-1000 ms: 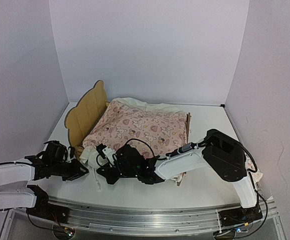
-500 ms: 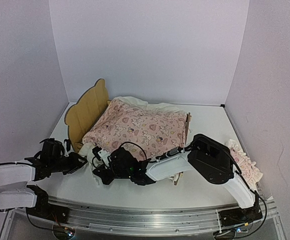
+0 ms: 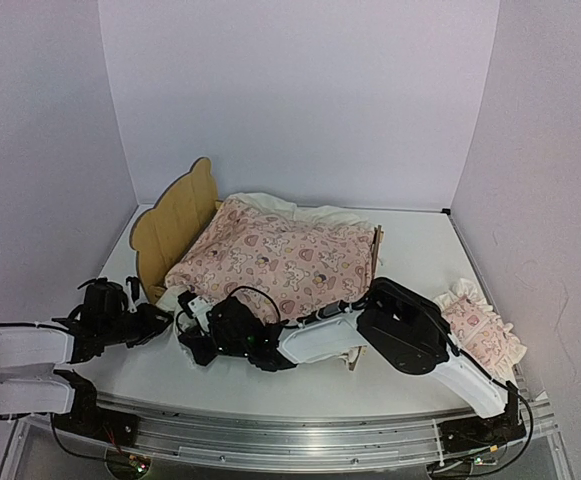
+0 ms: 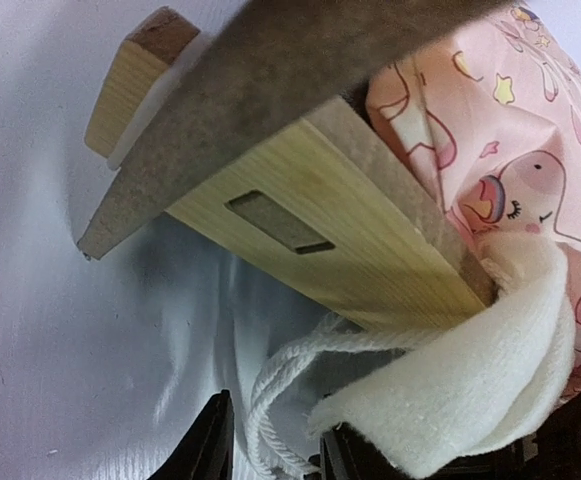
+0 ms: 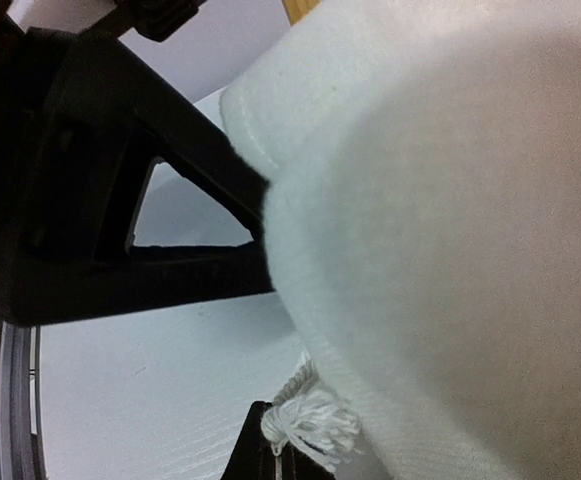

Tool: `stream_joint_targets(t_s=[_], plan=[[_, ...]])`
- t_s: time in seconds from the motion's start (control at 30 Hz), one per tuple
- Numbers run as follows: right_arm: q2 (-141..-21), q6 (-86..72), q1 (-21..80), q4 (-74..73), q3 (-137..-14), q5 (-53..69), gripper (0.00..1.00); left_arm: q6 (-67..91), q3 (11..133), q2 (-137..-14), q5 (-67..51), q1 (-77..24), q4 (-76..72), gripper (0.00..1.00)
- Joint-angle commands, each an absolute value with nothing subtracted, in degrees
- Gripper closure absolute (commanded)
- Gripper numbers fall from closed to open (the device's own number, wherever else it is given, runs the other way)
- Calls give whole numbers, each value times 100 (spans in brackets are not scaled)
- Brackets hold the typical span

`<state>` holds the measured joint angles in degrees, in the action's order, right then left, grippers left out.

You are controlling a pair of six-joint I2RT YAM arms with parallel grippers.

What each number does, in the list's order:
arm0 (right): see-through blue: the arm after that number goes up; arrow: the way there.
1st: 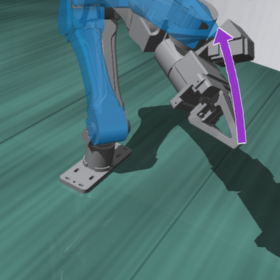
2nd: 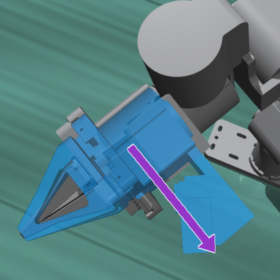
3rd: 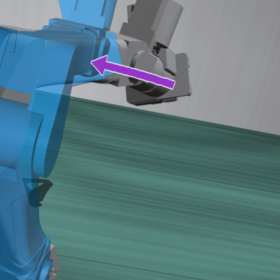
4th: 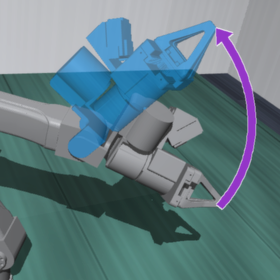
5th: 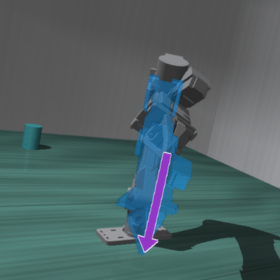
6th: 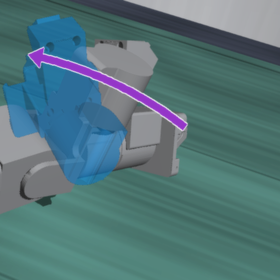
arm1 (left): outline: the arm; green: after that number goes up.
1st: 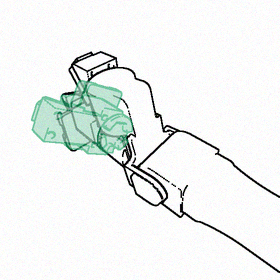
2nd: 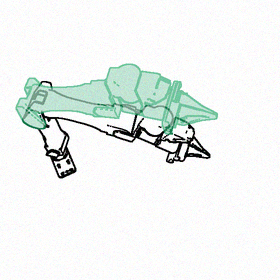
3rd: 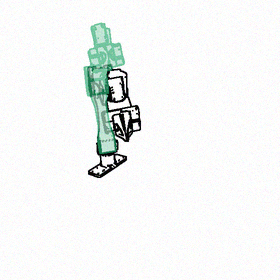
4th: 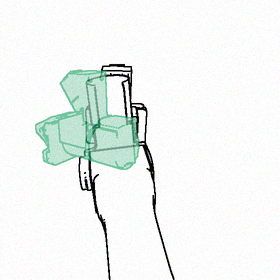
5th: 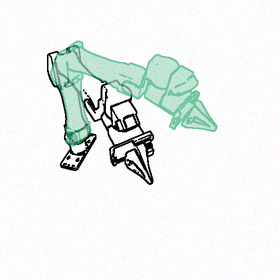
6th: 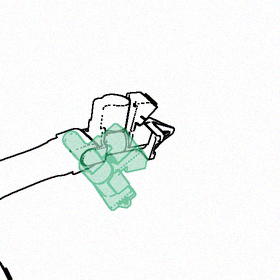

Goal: Set up the pet bed

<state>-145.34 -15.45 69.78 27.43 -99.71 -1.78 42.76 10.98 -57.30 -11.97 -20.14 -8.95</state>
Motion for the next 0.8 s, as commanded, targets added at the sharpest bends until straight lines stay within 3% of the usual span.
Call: stream_joint_targets(t_s=[0.0, 0.5, 0.77], plan=[[-14734, -1587, 6970, 3098, -10289, -123, 100, 3944, 1125, -6029, -1123, -1989, -1512, 69], [-14830, -1819, 6970, 3301, -10292, 2, 100, 3723, 1002, -6651, -2052, -1986, -2966, 71], [-14679, -2083, 6916, 3651, -10035, 0, 100, 3937, 900, -6887, -1553, -2045, -3023, 68]])
